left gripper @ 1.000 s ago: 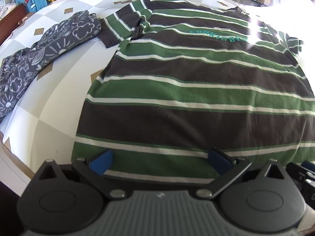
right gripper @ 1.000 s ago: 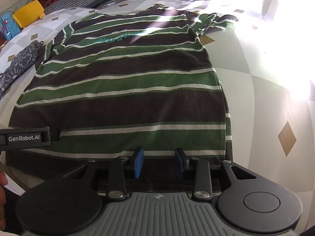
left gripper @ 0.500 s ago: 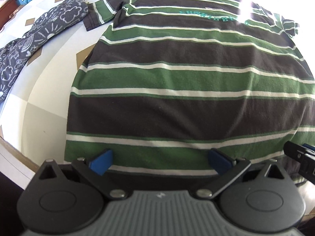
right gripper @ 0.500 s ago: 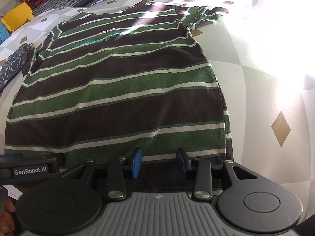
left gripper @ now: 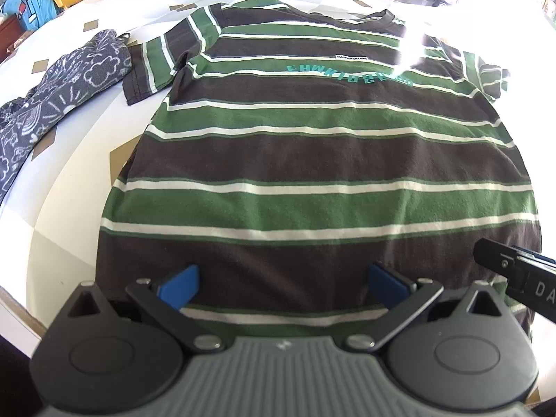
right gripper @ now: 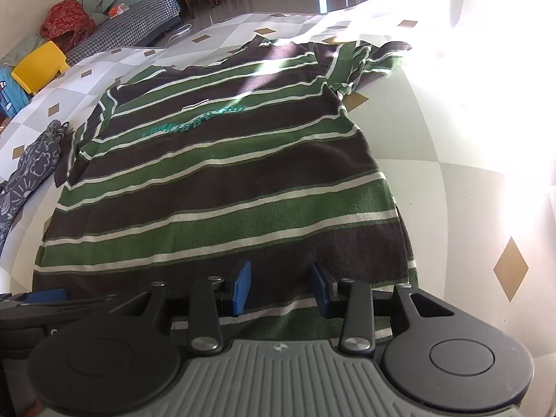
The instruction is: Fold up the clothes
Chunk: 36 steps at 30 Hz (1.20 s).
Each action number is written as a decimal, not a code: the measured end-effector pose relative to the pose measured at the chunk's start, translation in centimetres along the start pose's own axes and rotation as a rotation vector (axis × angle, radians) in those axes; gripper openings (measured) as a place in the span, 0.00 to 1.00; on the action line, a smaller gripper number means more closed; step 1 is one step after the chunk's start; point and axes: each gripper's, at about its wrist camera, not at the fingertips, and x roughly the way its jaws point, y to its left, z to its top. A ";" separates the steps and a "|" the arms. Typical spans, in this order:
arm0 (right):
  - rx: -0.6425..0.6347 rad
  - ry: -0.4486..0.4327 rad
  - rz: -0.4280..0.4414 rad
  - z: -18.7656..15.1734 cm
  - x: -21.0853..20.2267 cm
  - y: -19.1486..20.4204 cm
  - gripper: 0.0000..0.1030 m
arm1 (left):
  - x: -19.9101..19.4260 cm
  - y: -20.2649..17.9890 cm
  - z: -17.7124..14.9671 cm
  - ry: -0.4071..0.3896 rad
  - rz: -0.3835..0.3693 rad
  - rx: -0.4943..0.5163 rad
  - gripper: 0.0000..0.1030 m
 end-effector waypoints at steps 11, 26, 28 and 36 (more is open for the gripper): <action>-0.056 0.014 0.065 3.3 0.8 -0.2 0.36 | 0.2 0.0 3.4 -0.025 0.000 0.000 1.00; -0.152 0.032 0.190 8.7 2.8 -0.6 0.36 | 2.9 -0.9 10.0 -0.011 0.018 0.065 1.00; -0.152 0.030 0.196 9.3 3.3 -0.8 0.36 | 3.2 -1.1 10.6 -0.016 0.020 0.076 1.00; -0.142 0.050 0.159 10.8 5.9 -2.0 0.36 | 5.5 -1.3 12.0 0.031 0.014 0.084 1.00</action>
